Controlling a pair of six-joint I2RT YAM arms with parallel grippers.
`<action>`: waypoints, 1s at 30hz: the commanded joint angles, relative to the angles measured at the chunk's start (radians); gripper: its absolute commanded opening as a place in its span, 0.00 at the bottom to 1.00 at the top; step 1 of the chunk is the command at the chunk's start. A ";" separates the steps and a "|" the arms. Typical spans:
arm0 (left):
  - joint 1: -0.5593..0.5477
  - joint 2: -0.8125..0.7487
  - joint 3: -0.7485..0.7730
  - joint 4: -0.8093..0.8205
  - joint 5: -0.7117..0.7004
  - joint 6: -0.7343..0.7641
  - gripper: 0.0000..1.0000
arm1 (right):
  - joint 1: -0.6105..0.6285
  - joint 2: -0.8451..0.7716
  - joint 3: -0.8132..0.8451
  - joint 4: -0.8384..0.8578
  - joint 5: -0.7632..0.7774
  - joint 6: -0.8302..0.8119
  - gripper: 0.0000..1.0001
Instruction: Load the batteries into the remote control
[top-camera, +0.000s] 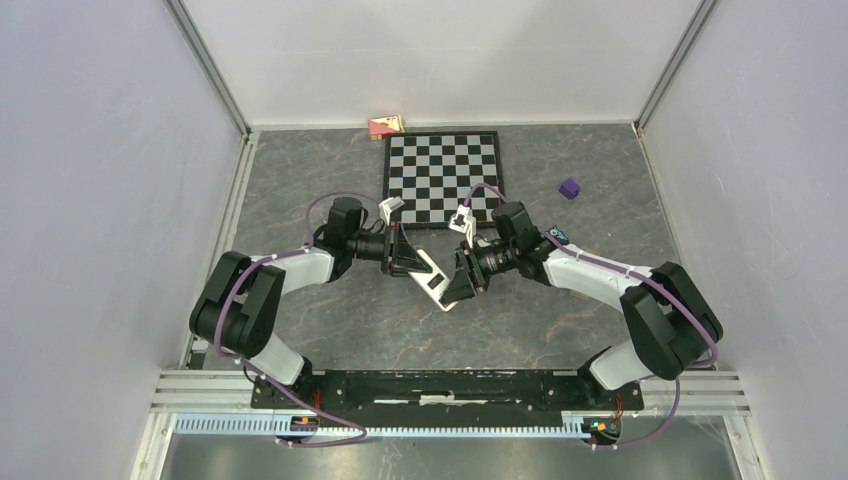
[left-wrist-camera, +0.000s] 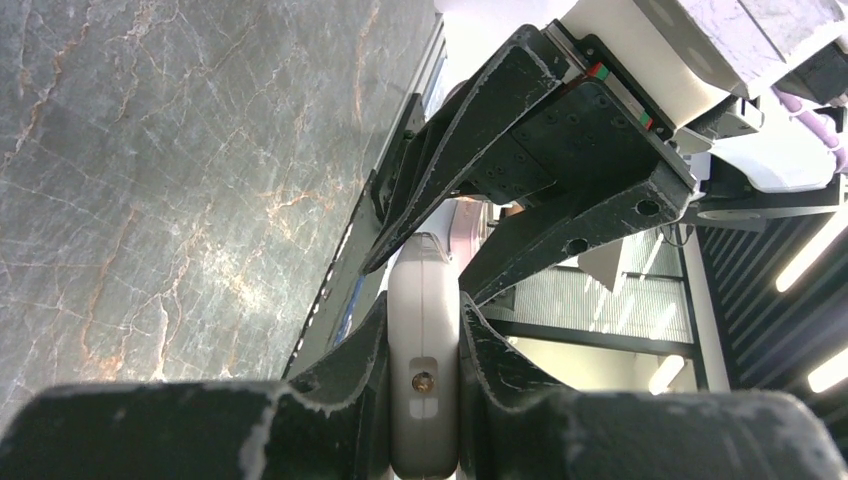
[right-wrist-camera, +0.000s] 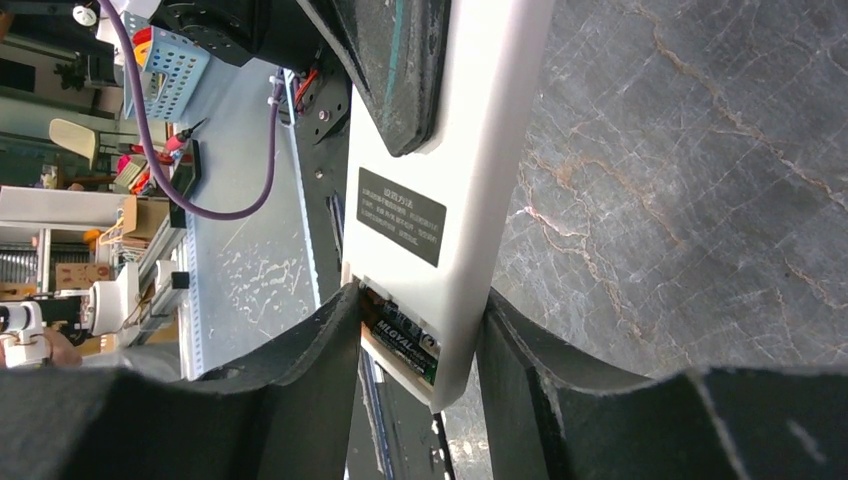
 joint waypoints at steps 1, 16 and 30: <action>0.000 -0.027 0.013 -0.007 0.007 -0.015 0.02 | 0.002 -0.027 0.002 0.096 -0.051 -0.056 0.33; 0.003 -0.116 0.032 -0.056 0.022 0.057 0.02 | -0.129 -0.142 -0.061 0.184 0.025 0.041 0.76; 0.027 -0.380 -0.090 -0.111 -0.449 0.127 0.02 | -0.099 -0.111 0.079 -0.173 0.983 0.190 0.57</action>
